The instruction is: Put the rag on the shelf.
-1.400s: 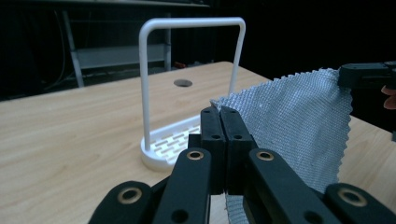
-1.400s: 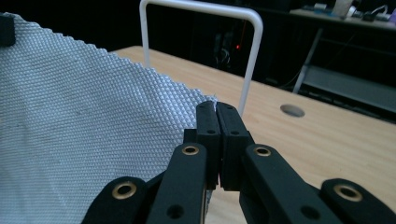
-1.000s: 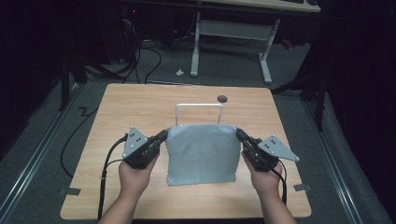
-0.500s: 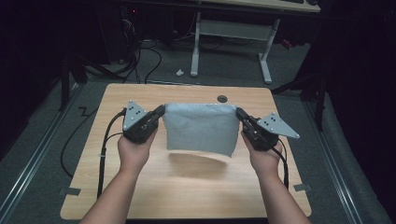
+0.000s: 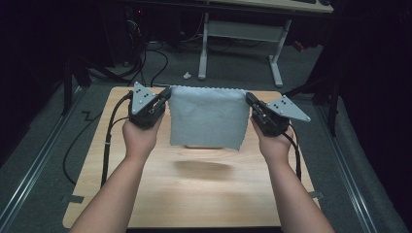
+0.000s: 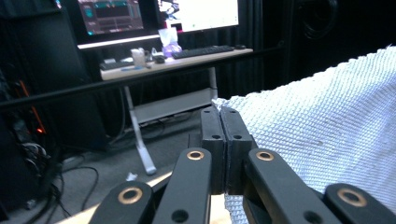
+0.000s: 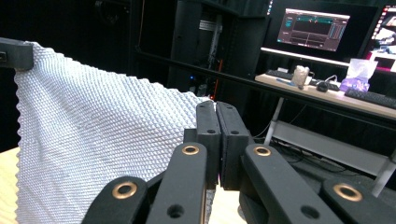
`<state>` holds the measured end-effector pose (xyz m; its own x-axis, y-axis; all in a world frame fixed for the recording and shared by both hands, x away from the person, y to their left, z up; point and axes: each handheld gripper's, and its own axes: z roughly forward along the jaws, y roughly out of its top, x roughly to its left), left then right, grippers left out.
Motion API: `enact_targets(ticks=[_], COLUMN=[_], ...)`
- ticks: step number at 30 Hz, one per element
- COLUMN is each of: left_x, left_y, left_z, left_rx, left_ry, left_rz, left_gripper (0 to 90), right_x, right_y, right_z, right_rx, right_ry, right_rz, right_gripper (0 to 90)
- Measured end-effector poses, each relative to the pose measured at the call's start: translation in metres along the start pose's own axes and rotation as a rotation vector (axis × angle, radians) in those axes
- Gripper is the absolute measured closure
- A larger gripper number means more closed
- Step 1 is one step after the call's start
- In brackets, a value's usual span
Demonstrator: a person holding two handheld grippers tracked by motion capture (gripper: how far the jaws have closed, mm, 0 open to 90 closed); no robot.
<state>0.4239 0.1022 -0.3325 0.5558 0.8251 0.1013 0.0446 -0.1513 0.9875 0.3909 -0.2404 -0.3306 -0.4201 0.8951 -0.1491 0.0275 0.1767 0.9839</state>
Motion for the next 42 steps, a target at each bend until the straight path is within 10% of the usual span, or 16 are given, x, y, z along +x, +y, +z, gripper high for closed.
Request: enact_targets(ticks=[10,20,42], left_x=[0.019,0.026,0.021], left_y=[-0.008,-0.029,-0.096], left_z=[0.038,0.072,0.077], left_rx=[0.026,0.158,0.329], left_ry=[0.034,0.030,-0.084], left_rz=[0.001,-0.008,-0.089], left_gripper=[89.5,89.4,89.3], right_x=[-0.011,-0.027,-0.034], right_y=[0.004,-0.016,-0.076], right_z=[0.033,0.066,0.086], right_rx=[0.021,0.137,0.286], right_ry=[-0.008,-0.003,0.063], right_rz=[-0.007,-0.001,0.105], right_gripper=[90.0,90.0,90.0])
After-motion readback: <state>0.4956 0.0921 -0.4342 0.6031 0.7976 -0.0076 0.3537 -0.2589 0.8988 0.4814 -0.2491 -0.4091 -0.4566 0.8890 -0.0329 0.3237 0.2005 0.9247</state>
